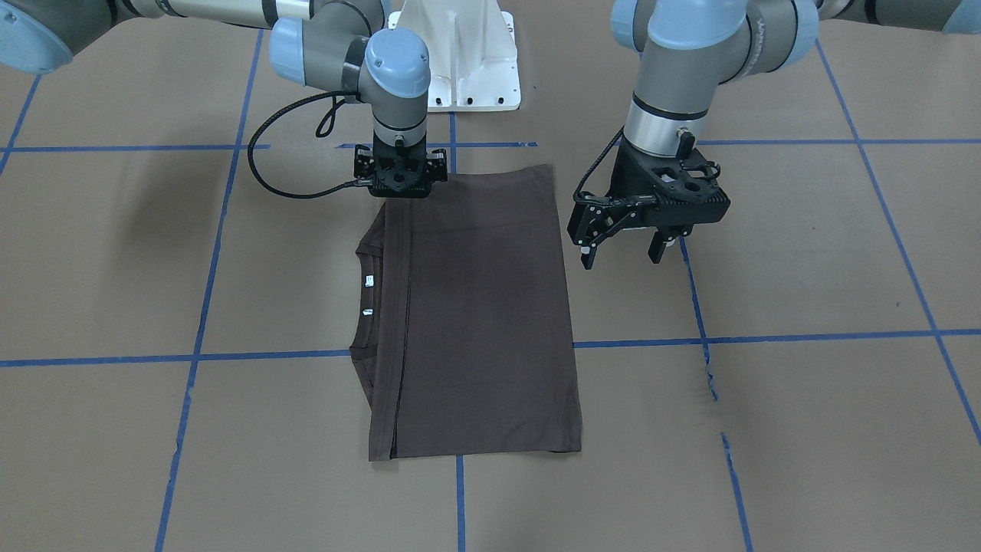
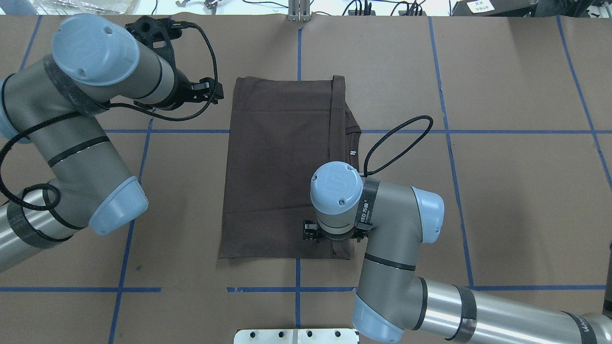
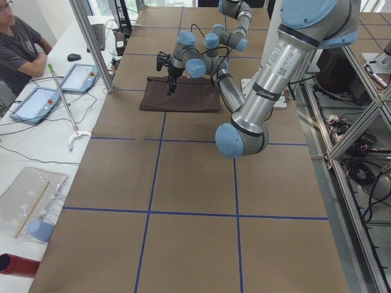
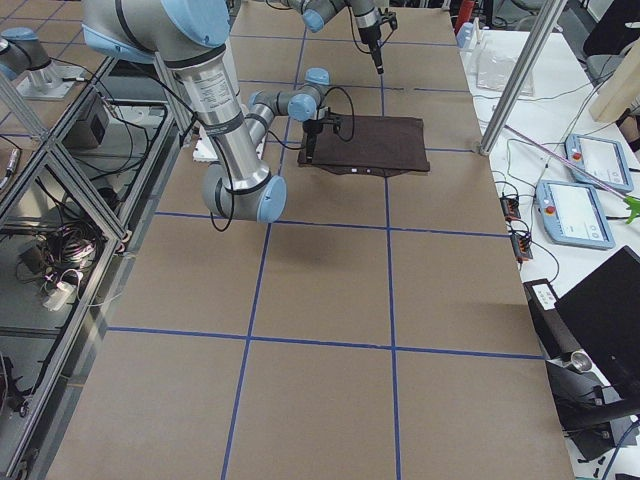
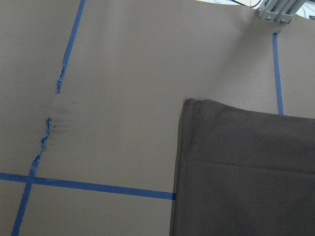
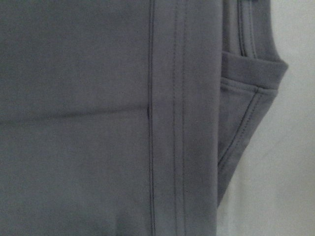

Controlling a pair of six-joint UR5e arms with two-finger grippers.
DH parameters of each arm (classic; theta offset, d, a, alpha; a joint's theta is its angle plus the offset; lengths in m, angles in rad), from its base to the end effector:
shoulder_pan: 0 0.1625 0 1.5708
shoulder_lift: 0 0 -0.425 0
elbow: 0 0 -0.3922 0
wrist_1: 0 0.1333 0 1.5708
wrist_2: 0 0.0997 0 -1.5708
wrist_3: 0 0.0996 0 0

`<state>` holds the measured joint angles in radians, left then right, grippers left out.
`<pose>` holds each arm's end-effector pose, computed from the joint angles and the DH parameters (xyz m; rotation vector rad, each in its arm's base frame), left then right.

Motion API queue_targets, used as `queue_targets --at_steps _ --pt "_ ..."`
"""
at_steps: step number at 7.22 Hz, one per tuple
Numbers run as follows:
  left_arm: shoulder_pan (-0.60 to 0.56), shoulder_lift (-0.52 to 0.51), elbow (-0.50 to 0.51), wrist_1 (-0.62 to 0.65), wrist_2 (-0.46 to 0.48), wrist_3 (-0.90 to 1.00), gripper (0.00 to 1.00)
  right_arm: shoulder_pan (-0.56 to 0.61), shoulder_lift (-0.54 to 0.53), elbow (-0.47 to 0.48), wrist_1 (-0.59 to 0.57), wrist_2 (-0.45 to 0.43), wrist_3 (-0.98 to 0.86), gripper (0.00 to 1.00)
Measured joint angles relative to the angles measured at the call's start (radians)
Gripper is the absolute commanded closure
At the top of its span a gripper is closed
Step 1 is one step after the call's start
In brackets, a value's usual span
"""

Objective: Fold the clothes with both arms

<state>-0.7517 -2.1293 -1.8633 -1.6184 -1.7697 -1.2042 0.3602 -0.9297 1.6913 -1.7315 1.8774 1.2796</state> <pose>0.3770 -0.5079 0.2108 0.3189 0.8600 -0.2685 -0.5943 -0.3342 0.2544 -0.0909 -0.6597 -0.0257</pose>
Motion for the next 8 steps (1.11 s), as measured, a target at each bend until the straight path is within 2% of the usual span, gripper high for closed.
queue_targets --at_steps 8 --pt "0.003 0.000 0.000 -0.007 -0.019 -0.007 0.00 0.032 -0.049 0.025 -0.102 0.008 -0.084 0.00"
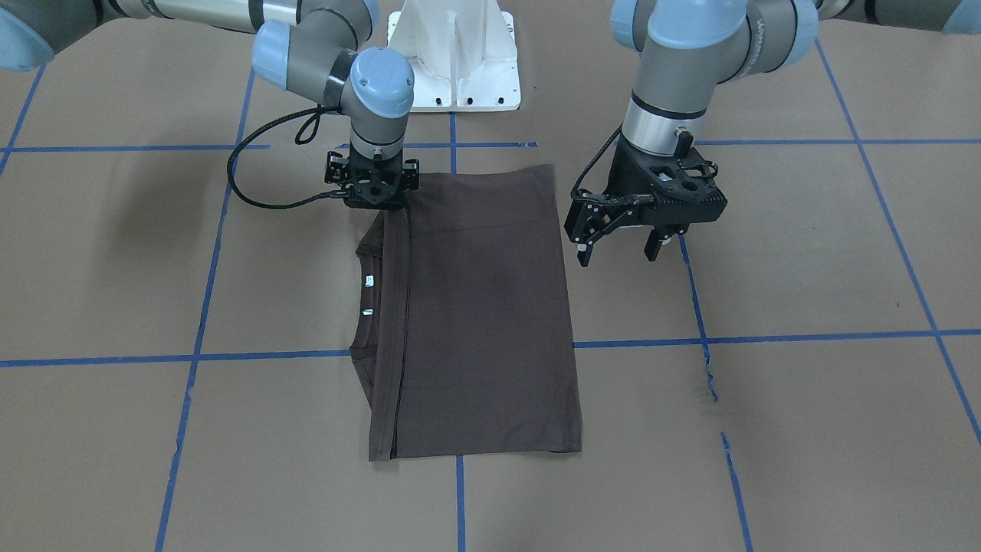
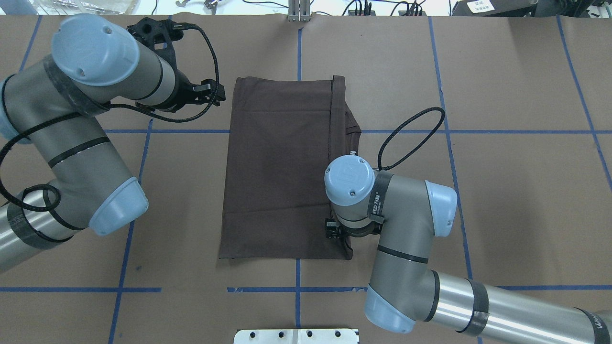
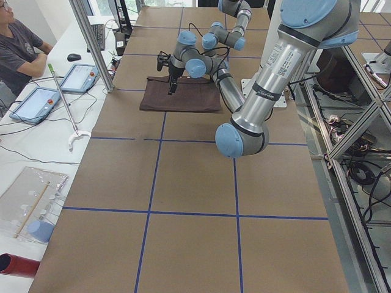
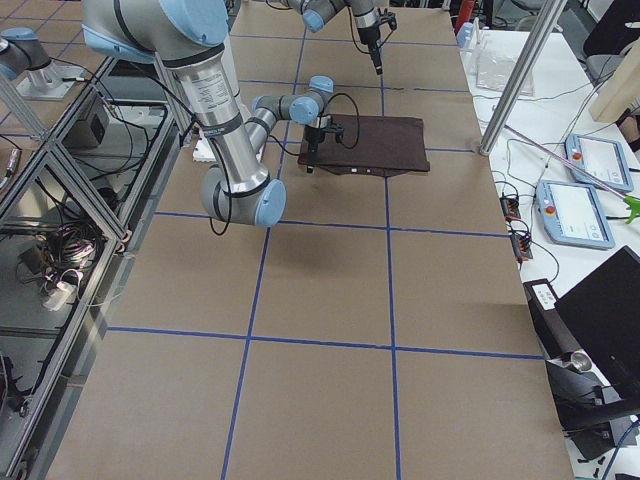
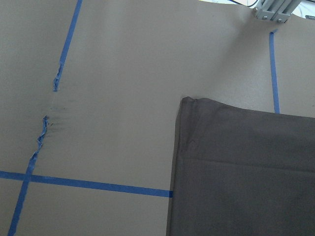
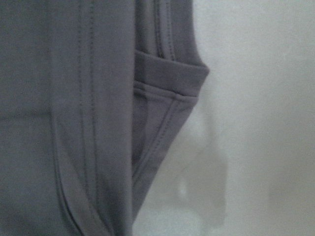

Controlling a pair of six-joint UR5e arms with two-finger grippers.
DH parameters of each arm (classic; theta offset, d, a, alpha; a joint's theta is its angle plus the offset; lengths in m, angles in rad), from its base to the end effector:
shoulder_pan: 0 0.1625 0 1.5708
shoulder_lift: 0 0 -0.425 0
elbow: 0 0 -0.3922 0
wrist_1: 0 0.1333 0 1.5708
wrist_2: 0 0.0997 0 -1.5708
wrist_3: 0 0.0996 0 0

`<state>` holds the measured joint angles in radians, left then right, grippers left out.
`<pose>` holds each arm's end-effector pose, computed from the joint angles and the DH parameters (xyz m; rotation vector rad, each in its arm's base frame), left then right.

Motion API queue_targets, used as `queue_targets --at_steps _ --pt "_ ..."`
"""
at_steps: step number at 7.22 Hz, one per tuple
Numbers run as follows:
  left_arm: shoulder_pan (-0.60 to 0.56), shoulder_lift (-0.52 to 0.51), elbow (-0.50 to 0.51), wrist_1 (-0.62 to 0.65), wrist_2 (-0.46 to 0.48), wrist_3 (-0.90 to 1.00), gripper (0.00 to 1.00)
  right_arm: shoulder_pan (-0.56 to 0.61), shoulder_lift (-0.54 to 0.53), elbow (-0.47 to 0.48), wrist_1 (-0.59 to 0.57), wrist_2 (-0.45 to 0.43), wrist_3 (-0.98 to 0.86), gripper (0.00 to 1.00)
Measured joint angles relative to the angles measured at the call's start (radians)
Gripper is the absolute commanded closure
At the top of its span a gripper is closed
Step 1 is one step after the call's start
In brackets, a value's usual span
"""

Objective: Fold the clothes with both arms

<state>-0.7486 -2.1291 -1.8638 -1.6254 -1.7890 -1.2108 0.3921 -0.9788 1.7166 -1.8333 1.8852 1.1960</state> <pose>0.3794 -0.5050 0.2095 0.3030 0.8763 -0.2616 -0.5702 -0.3467 0.2900 -0.1097 -0.5525 -0.0579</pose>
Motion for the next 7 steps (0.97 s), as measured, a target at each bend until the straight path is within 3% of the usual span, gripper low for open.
queue_targets --at_steps 4,7 --pt "0.007 -0.004 0.000 -0.001 -0.003 -0.001 0.00 0.020 -0.152 0.136 -0.003 -0.012 -0.030 0.00" --pt "0.018 0.011 -0.005 -0.003 -0.027 -0.018 0.00 0.067 -0.135 0.224 0.010 -0.007 -0.033 0.00"
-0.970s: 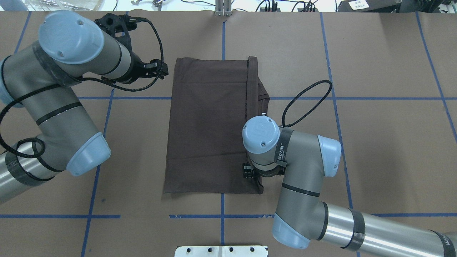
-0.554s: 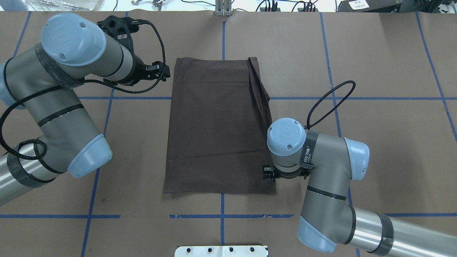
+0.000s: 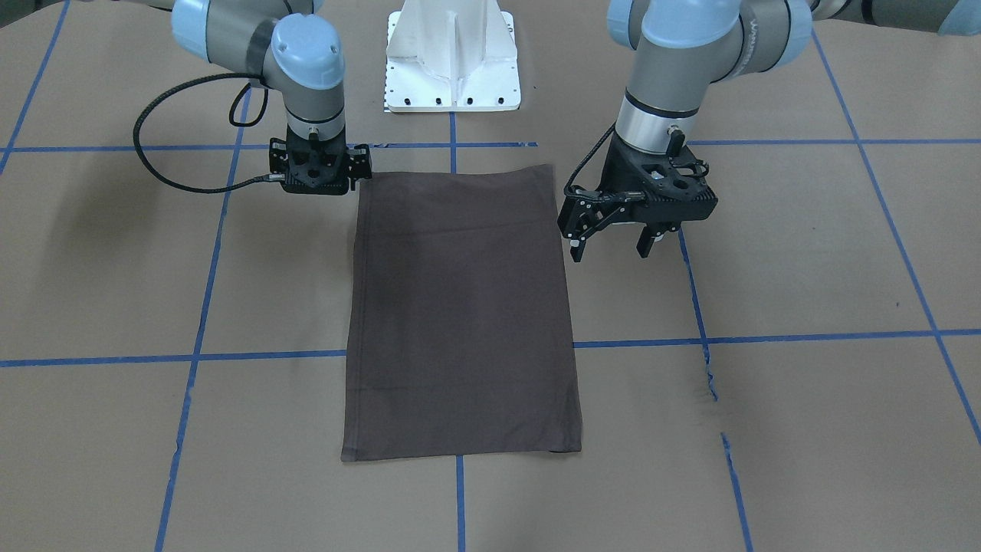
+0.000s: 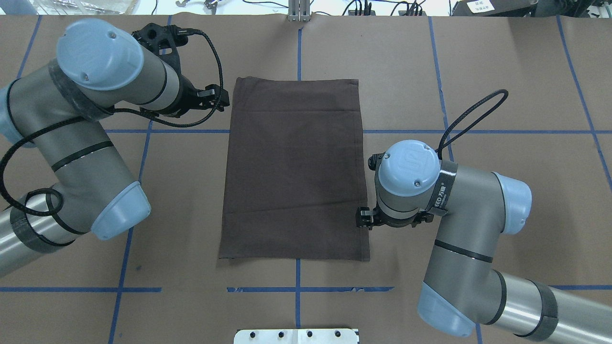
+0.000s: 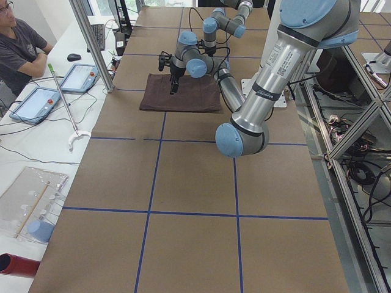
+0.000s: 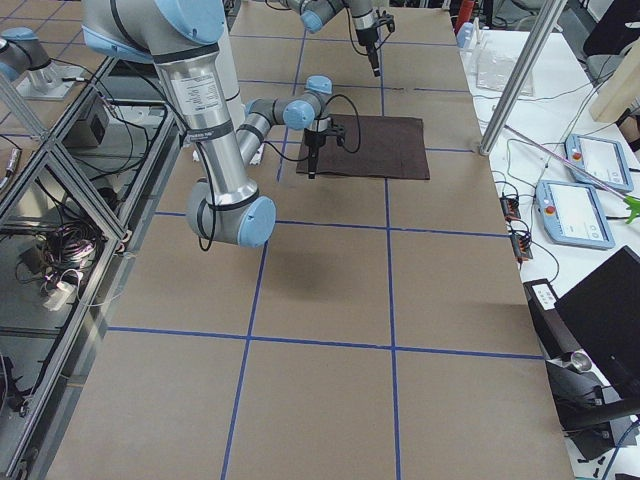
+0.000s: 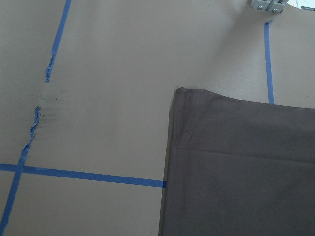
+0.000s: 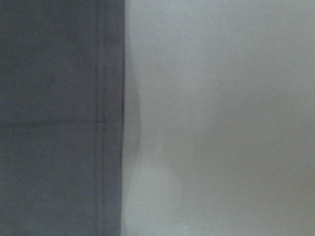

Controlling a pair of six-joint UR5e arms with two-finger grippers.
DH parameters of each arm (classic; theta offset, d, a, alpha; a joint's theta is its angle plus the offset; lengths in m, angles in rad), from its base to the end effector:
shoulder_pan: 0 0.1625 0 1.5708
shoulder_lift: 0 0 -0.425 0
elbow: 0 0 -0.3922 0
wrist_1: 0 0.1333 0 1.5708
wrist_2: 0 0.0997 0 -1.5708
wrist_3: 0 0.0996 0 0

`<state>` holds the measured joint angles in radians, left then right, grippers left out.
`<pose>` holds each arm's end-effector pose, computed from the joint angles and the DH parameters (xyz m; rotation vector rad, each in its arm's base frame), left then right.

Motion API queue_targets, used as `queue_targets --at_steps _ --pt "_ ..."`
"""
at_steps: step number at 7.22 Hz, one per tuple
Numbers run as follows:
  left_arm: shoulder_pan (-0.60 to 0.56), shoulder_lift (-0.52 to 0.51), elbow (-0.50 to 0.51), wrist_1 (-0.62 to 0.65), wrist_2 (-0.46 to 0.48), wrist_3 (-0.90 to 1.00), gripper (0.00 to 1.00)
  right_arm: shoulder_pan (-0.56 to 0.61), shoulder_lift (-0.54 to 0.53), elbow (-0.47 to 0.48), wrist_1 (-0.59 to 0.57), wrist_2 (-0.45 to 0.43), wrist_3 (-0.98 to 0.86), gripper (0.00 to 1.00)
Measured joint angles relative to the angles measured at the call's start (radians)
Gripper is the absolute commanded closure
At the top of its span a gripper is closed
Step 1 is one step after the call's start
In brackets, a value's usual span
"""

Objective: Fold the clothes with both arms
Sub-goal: 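Lower both grippers to the shirt corners nearest the robot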

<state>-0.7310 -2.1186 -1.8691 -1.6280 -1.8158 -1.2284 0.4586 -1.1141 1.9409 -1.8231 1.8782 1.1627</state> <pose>0.3879 -0.4945 0.2132 0.2641 0.8910 -0.2497 -0.4819 -0.3529 0.2809 -0.0319 -0.6426 -0.0395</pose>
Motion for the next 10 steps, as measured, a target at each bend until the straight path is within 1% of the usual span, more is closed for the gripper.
queue_targets --at_steps 1,2,4,5,6,8,10 --pt "0.037 0.045 -0.019 -0.012 -0.031 -0.066 0.00 0.015 0.008 0.028 0.033 0.001 0.005 0.00" --pt "0.106 0.104 -0.044 -0.048 -0.032 -0.178 0.00 0.025 0.013 0.044 0.076 0.002 0.013 0.00" --pt "0.287 0.178 -0.068 -0.105 0.053 -0.403 0.06 0.036 0.016 0.069 0.117 0.003 0.026 0.00" --pt "0.366 0.185 -0.065 -0.112 0.089 -0.477 0.09 0.039 0.017 0.078 0.123 0.004 0.033 0.00" --pt "0.415 0.184 -0.057 -0.115 0.107 -0.517 0.11 0.040 0.017 0.083 0.124 0.004 0.037 0.00" --pt "0.446 0.180 -0.029 -0.117 0.121 -0.542 0.21 0.042 0.017 0.088 0.125 0.007 0.042 0.00" --pt "0.449 0.174 -0.014 -0.118 0.131 -0.551 0.56 0.044 0.017 0.091 0.125 0.008 0.045 0.00"
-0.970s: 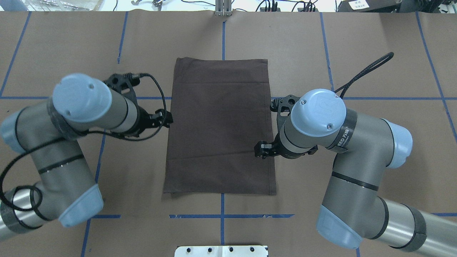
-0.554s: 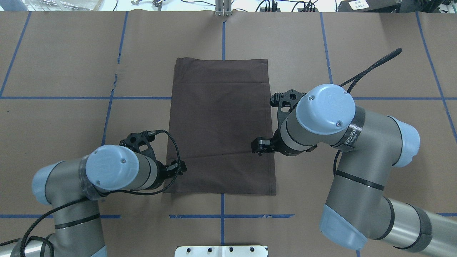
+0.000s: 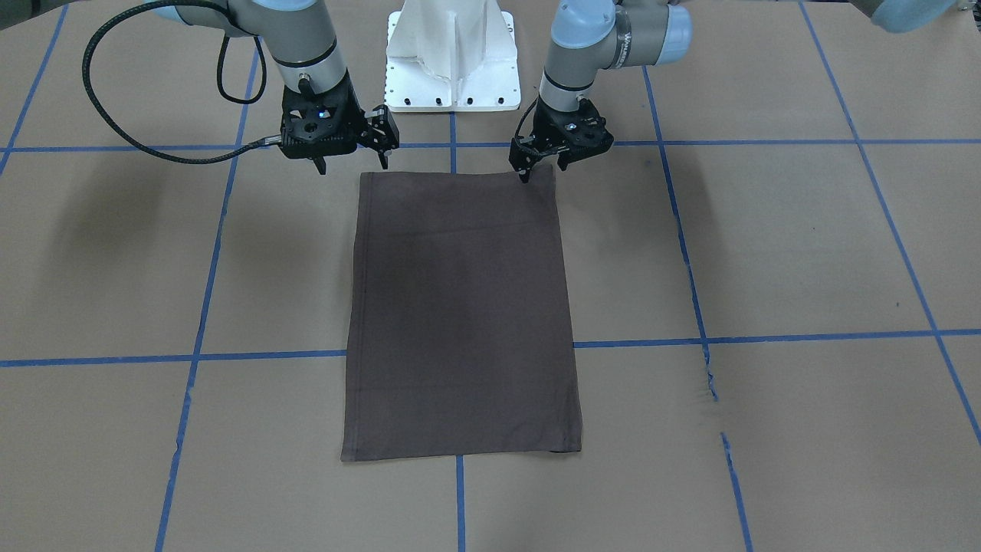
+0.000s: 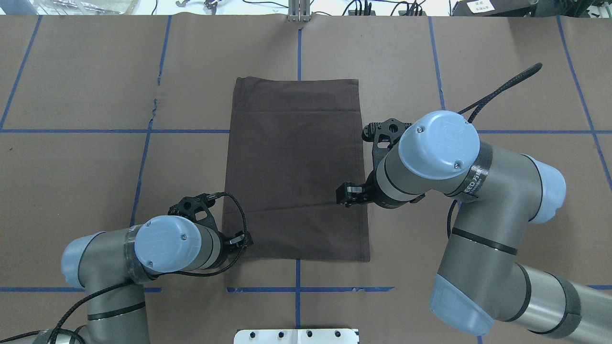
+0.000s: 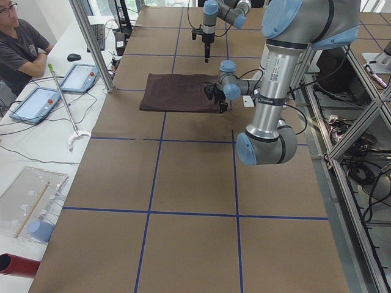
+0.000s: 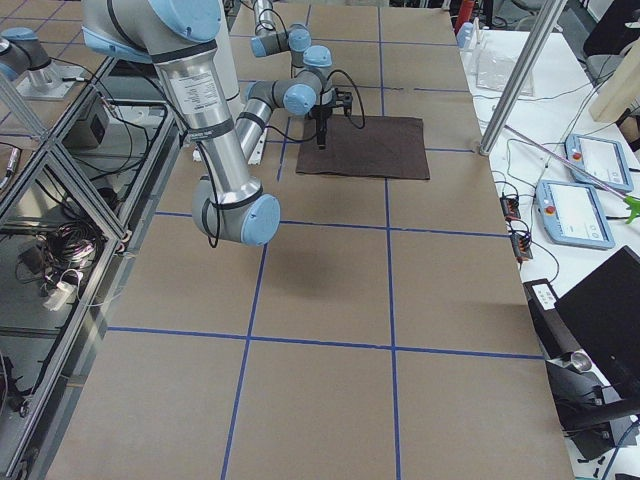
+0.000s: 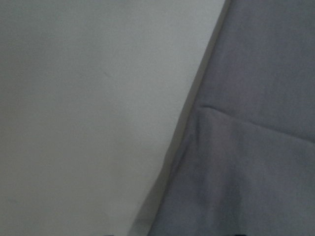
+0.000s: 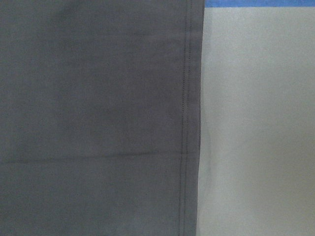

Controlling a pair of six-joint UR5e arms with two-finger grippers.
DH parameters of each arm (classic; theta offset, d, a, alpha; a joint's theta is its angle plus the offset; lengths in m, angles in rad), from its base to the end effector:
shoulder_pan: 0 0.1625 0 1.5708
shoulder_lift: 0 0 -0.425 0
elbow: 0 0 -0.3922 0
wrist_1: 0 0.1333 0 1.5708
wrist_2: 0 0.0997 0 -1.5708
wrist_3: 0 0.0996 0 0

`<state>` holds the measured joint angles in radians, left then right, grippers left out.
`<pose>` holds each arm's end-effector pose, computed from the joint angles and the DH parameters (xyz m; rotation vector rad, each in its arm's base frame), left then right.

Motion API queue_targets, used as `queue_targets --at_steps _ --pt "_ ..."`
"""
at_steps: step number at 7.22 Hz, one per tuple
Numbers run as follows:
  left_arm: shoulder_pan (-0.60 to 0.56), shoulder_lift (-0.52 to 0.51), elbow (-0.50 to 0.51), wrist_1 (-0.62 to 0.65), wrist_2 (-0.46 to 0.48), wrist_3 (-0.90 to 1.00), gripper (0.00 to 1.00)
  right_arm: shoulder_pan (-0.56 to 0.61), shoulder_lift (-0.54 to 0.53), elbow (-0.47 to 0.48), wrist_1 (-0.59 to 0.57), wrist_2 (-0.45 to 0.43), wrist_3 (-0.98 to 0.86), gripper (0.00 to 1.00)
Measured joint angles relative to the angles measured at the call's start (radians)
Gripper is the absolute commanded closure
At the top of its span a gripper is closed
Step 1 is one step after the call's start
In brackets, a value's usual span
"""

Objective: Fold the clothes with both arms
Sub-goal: 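Lower both grippers to the shirt corners nearest the robot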

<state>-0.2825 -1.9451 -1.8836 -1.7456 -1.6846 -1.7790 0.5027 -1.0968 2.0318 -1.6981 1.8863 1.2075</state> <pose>0.5409 -0.2840 0.2980 -0.0752 0.8708 -0.4103 -0.4451 -0.3616 0.2185 0.0654 -0.8514 0.0034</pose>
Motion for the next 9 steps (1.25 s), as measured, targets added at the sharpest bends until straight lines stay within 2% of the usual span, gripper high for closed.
queue_targets --at_steps 1,2,6,8,9 --pt "0.000 -0.001 0.002 0.000 0.001 -0.006 0.82 0.002 0.000 0.001 0.000 0.000 0.000 0.00" --pt "0.000 -0.001 0.003 0.000 0.002 -0.008 1.00 0.003 0.000 0.001 0.000 0.001 0.001 0.00" --pt "-0.003 0.000 -0.014 0.002 0.003 0.025 1.00 0.002 -0.001 0.000 -0.001 0.002 0.022 0.00" --pt "-0.006 -0.001 -0.034 0.004 0.001 0.034 1.00 -0.033 -0.003 -0.004 0.024 -0.003 0.222 0.00" --pt "-0.007 -0.001 -0.038 0.004 0.000 0.035 1.00 -0.065 -0.004 -0.019 0.072 -0.011 0.365 0.00"
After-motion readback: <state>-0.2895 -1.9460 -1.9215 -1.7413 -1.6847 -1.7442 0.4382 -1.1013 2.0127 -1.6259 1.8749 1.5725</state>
